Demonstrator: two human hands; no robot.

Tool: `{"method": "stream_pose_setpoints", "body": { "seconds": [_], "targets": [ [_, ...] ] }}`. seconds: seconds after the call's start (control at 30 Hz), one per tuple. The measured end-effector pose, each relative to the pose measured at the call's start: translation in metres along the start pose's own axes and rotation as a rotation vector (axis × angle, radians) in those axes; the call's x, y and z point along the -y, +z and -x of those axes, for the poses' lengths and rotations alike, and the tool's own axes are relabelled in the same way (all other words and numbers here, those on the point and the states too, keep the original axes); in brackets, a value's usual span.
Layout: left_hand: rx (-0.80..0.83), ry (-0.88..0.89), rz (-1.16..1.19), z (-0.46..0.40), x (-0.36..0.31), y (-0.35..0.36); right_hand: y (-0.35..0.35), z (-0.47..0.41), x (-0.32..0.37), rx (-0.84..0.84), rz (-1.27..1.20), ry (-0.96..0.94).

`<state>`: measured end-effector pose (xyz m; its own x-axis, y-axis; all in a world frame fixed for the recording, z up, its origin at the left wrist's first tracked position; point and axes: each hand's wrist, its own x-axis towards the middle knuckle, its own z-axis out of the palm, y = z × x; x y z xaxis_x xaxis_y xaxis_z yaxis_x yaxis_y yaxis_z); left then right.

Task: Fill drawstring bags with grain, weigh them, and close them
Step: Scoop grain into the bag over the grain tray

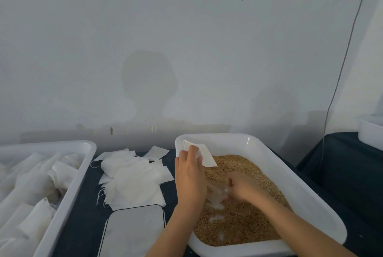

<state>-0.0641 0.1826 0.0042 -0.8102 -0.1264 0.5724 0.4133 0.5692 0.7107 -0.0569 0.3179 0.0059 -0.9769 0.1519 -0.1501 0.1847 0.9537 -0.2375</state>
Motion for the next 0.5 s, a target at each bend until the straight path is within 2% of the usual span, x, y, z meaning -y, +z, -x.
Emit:
{"method": "stream_pose_setpoints", "body": {
  "seconds": [0.13,0.2,0.3,0.4,0.5],
  "targets": [
    [-0.098,0.058,-0.056,-0.01,0.003,-0.008,-0.013,0.007,-0.019,-0.073,-0.094,-0.006],
    [-0.063,0.082,-0.168,-0.015,0.006,-0.011,-0.024,0.013,-0.03,-0.115,-0.086,0.019],
    [0.209,0.193,-0.37,-0.021,0.007,-0.01,-0.043,0.022,-0.046,-0.159,-0.04,0.061],
    [0.541,0.364,-0.464,-0.025,0.003,-0.004,-0.064,0.034,-0.059,-0.171,-0.012,0.083],
    [0.741,0.506,-0.508,-0.027,0.005,0.007,-0.084,0.047,-0.067,-0.159,-0.027,0.057]
  ]
}}
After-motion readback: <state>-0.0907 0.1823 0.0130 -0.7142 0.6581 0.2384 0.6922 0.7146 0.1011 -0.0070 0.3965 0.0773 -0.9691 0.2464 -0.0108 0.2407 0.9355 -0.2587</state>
